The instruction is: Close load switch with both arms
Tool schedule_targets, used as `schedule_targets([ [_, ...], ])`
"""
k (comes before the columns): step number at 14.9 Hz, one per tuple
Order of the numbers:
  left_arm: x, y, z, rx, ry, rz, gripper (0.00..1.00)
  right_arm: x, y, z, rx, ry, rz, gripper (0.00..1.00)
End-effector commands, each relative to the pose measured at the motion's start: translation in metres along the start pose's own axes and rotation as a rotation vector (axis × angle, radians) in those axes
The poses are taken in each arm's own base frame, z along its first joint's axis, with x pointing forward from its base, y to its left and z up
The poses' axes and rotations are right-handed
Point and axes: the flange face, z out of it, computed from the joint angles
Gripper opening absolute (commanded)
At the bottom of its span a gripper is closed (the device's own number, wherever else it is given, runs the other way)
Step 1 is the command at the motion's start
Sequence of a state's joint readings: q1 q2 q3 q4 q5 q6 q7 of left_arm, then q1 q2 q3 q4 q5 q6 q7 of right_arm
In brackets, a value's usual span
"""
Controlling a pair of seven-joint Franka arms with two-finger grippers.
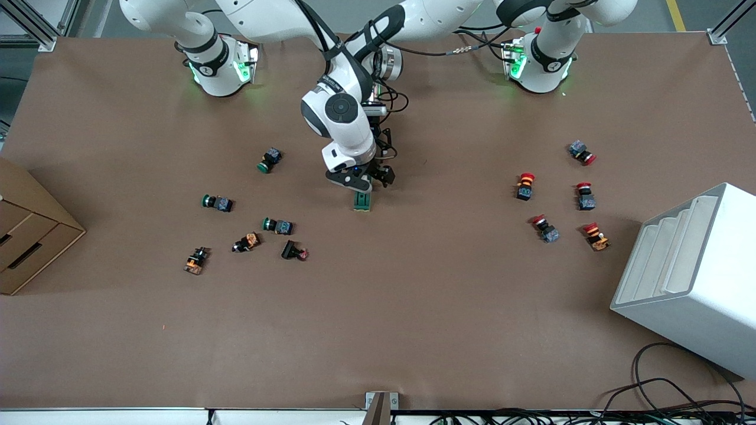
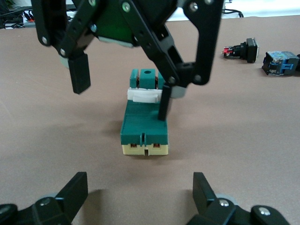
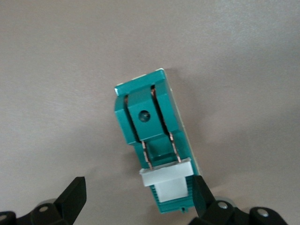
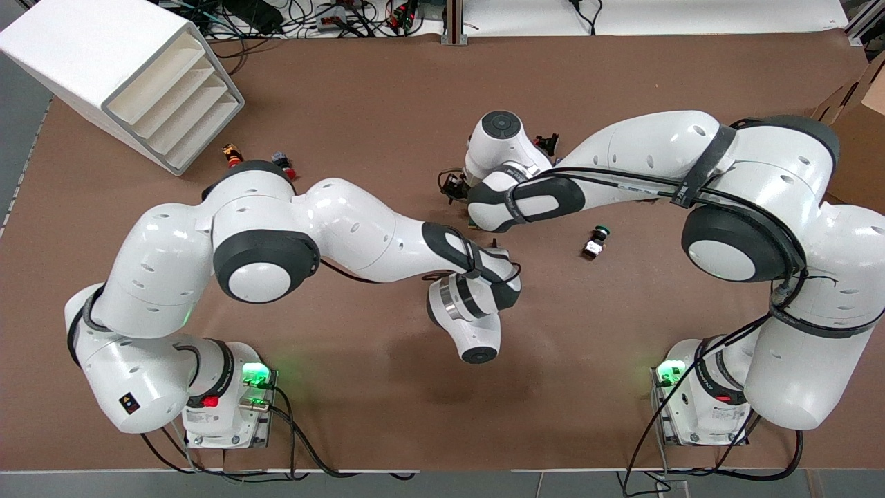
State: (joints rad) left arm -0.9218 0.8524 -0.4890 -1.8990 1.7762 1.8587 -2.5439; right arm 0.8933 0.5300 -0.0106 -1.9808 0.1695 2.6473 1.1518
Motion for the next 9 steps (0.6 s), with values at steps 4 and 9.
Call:
schedule_targets([
  [4,-0.004,0.003,0.001,-0.001,0.009,0.003,0.99,-0.003,-0.01,-0.017,0.049,-0.005,0.032,1.0],
  [9,-0.003,0.004,0.001,-0.001,0.011,0.002,0.99,0.011,-0.022,-0.031,0.088,0.002,0.057,1.0],
])
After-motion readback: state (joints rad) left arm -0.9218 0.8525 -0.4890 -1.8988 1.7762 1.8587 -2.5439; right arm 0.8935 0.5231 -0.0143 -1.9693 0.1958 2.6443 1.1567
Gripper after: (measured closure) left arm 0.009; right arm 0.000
